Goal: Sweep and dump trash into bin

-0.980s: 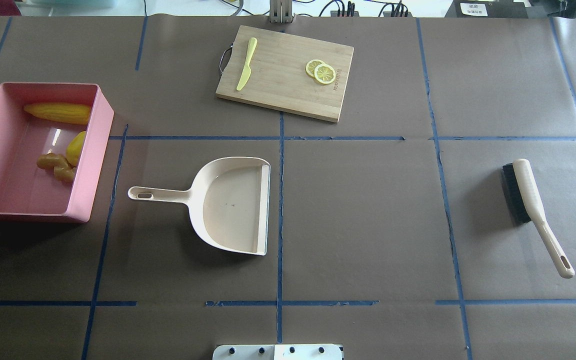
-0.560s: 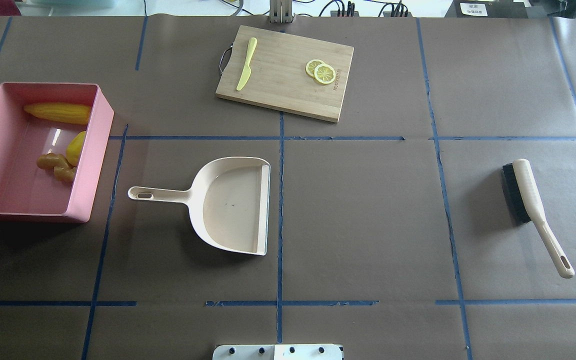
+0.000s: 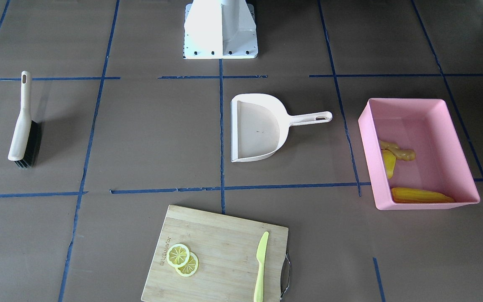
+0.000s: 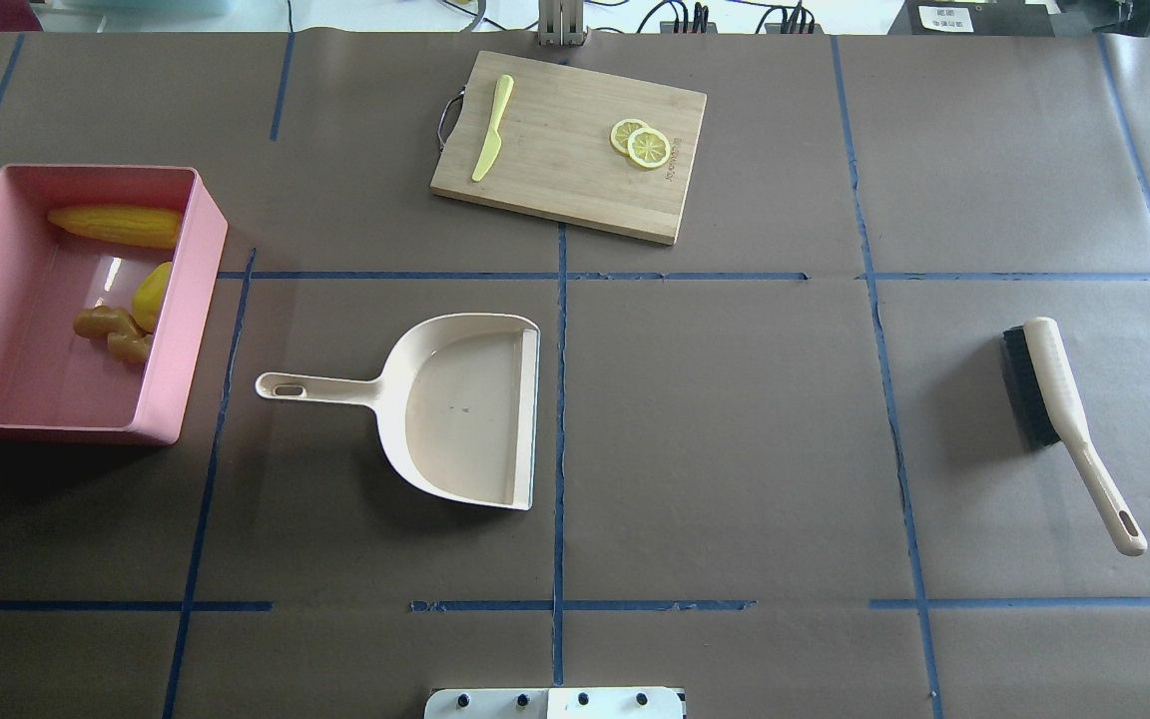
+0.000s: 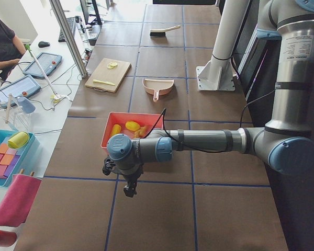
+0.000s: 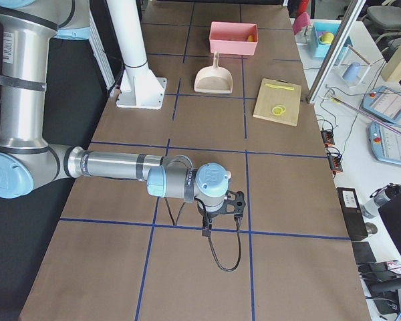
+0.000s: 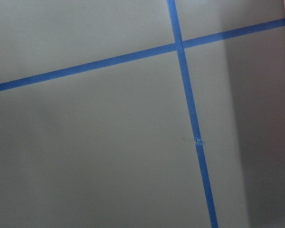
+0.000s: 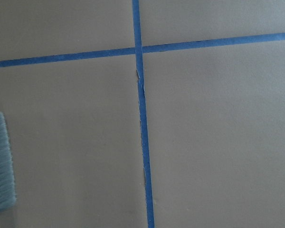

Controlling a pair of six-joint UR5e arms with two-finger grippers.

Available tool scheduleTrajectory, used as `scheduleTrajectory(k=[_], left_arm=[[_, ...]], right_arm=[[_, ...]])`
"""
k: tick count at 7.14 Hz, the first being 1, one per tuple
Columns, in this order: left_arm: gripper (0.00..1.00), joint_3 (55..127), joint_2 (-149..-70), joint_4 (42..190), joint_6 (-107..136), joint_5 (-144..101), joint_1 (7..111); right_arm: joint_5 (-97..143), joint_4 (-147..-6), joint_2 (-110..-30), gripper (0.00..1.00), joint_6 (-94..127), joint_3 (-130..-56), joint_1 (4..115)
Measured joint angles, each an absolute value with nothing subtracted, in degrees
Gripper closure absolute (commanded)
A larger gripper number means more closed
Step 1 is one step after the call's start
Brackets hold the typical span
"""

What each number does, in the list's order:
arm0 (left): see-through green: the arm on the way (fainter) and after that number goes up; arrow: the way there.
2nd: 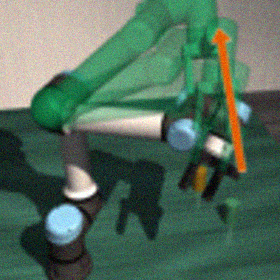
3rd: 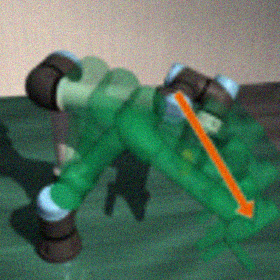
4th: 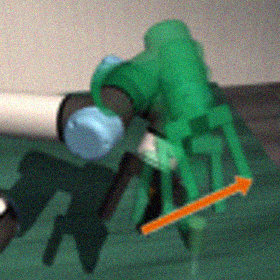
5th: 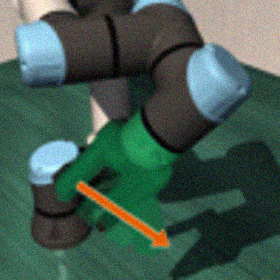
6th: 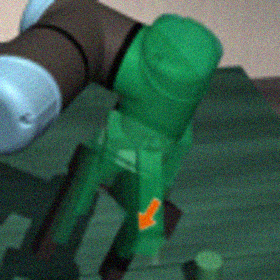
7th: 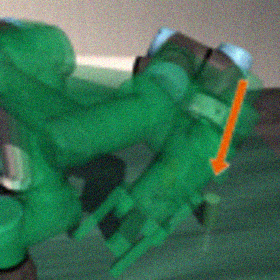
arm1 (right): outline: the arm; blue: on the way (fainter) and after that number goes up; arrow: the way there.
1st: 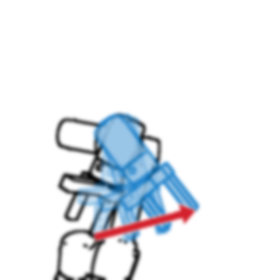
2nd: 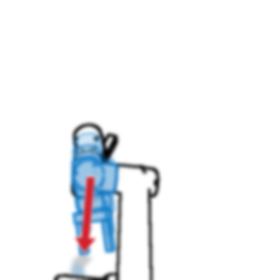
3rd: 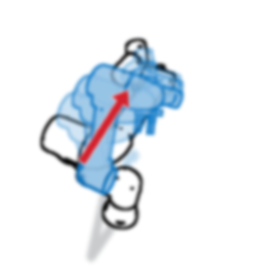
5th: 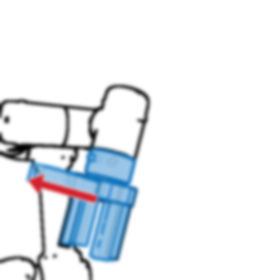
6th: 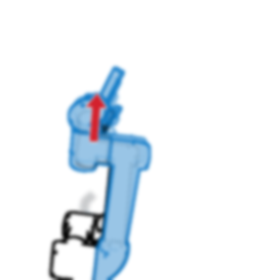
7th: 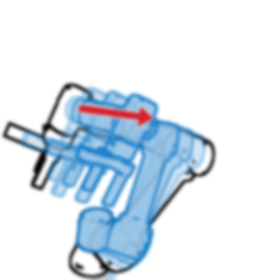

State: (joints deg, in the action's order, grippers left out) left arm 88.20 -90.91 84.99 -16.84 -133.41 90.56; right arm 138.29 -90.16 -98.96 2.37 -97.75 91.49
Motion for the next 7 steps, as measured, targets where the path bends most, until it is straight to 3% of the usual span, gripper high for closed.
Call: scheduleTrajectory(k=[7], left_arm=[[0.0, 90.0, -91.2, 84.0, -5.6, -133.4, 92.0]], right_arm=[[138.2, -90.0, -99.0, 0.0, 2.4, -97.8, 91.5]])
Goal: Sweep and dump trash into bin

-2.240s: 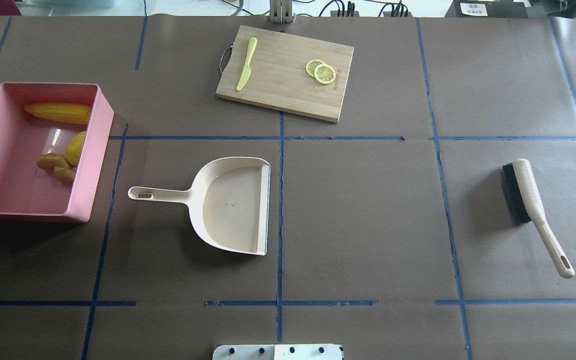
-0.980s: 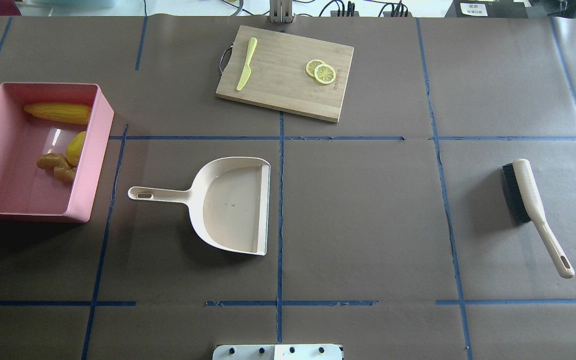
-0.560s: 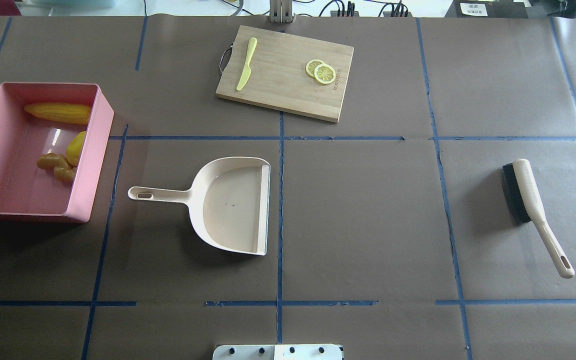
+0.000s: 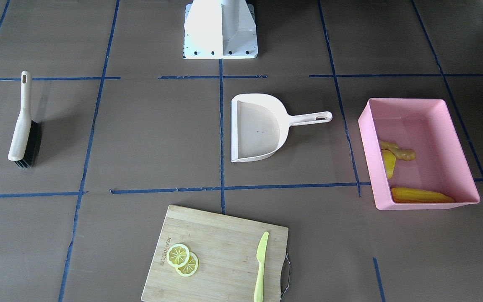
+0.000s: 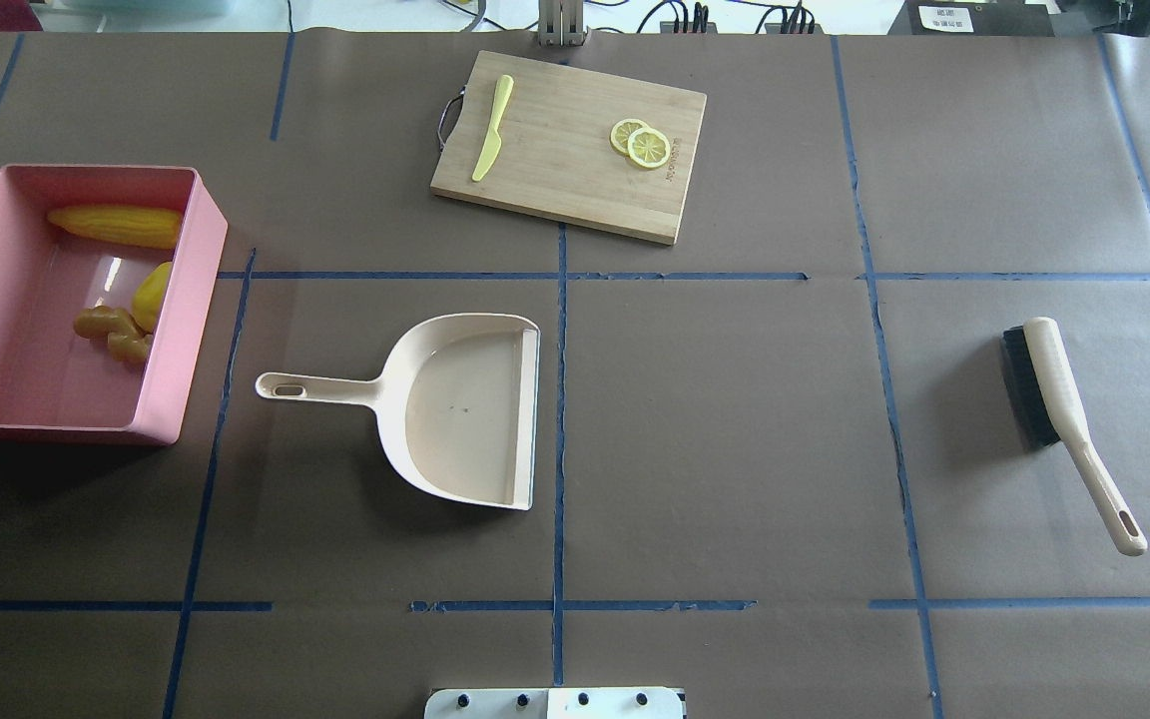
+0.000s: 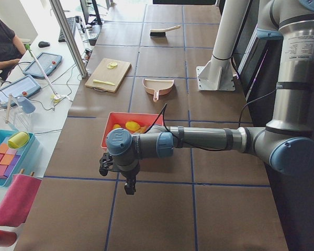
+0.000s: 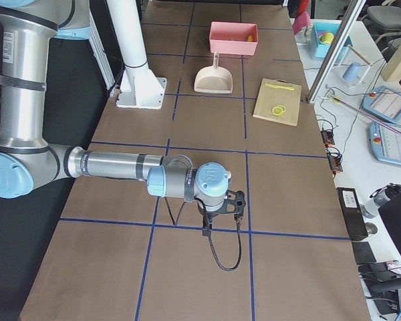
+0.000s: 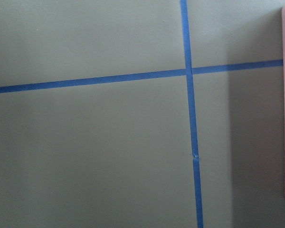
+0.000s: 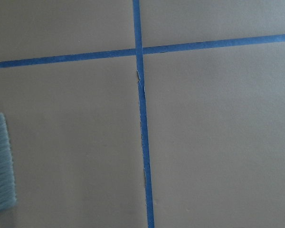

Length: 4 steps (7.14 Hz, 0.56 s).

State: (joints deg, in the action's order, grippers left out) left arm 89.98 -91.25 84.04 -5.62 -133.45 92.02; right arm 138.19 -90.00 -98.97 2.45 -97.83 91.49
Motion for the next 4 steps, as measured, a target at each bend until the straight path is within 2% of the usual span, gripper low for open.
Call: scheduleTrajectory(k=[4], left_arm=[[0.0, 90.3, -91.1, 84.4, -5.6, -133.5, 92.0]], right_arm=[[138.0, -89.8, -98.9, 0.0, 2.6, -97.9, 91.6]])
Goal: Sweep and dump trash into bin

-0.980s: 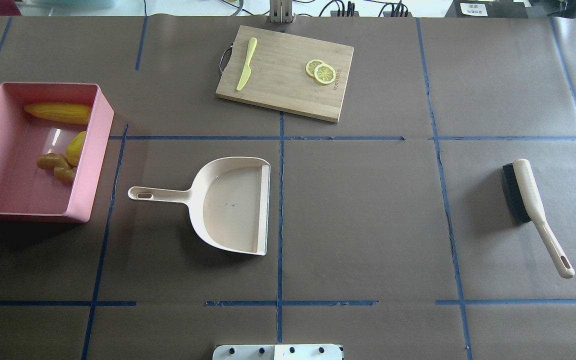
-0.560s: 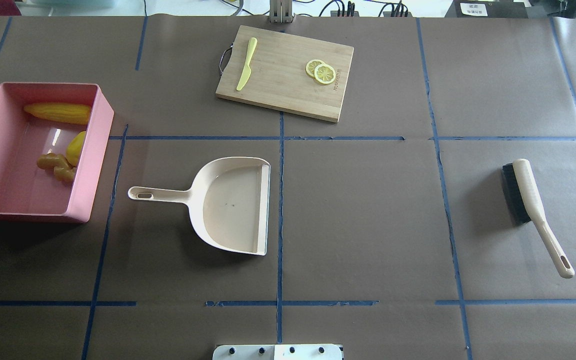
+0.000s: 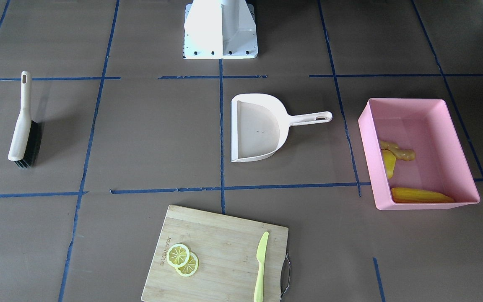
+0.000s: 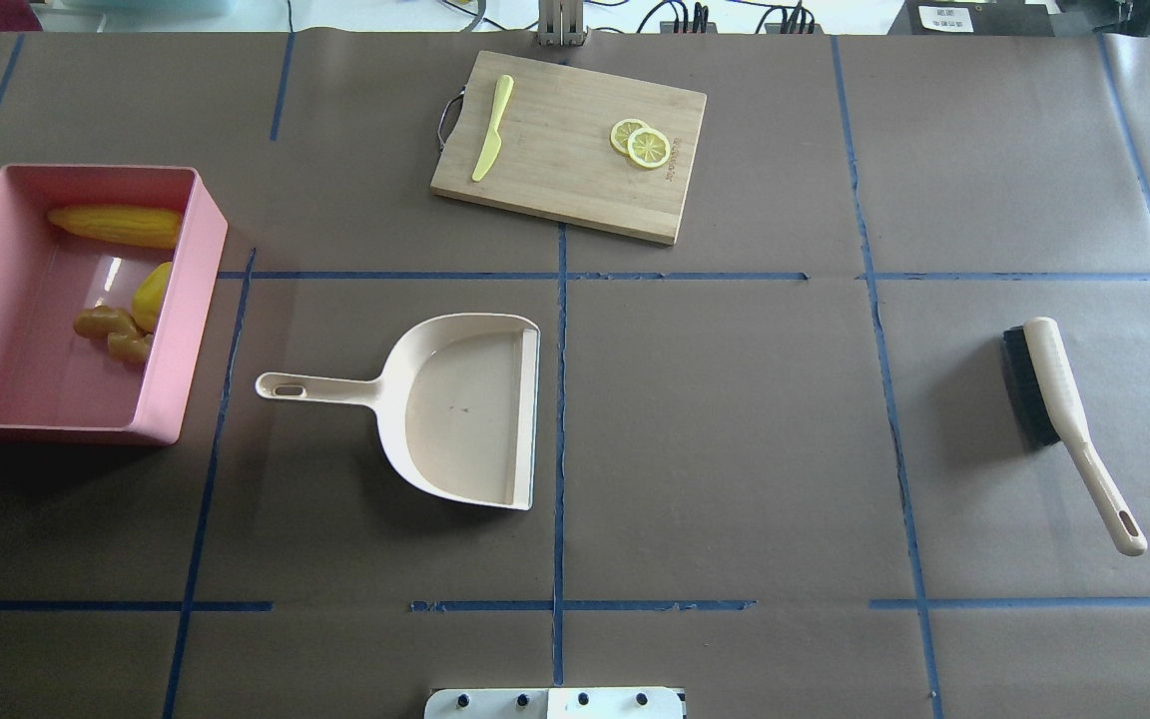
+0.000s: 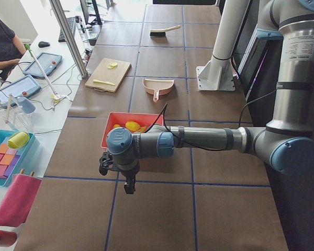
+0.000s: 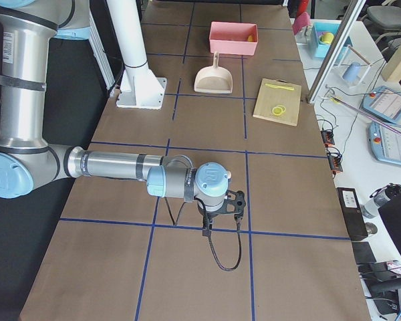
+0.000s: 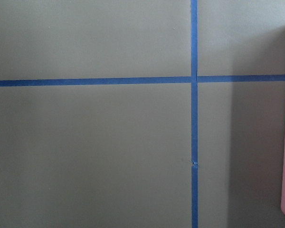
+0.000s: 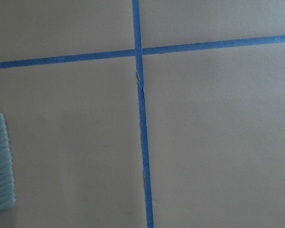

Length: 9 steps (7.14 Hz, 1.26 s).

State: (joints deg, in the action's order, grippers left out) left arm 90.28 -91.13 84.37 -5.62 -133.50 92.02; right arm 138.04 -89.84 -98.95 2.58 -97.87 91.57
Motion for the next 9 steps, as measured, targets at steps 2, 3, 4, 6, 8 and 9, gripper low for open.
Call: scheduleTrajectory(k=[2, 3, 4, 6, 8, 9], left_arm=[[0.0, 90.6, -91.0, 84.4, -5.6, -133.5, 92.0], [0.0, 90.8, -91.0, 84.4, -5.6, -133.5, 92.0], [0.0, 90.8, -91.1, 84.4, -5.6, -133.5, 92.0], [0.0, 90.9, -91.2, 84.4, -5.5, -133.5, 92.0], [0.0, 90.9, -91.3, 84.4, -5.4, -133.5, 92.0], [0.0, 90.9, -91.4, 84.4, -5.4, -133.5, 92.0]], right_arm=[[137.8, -89.7, -98.8, 0.0, 3.8, -98.1, 91.6], [137.8, -89.7, -98.8, 0.0, 4.1, -98.2, 91.7], [137.9, -89.7, -98.8, 0.0, 4.3, -98.2, 91.7], [138.0, -89.7, -98.8, 0.0, 4.4, -98.2, 91.8], [138.0, -89.6, -98.8, 0.0, 4.4, -98.2, 91.9], [138.0, -89.6, -98.8, 0.0, 4.4, -98.2, 91.9]])
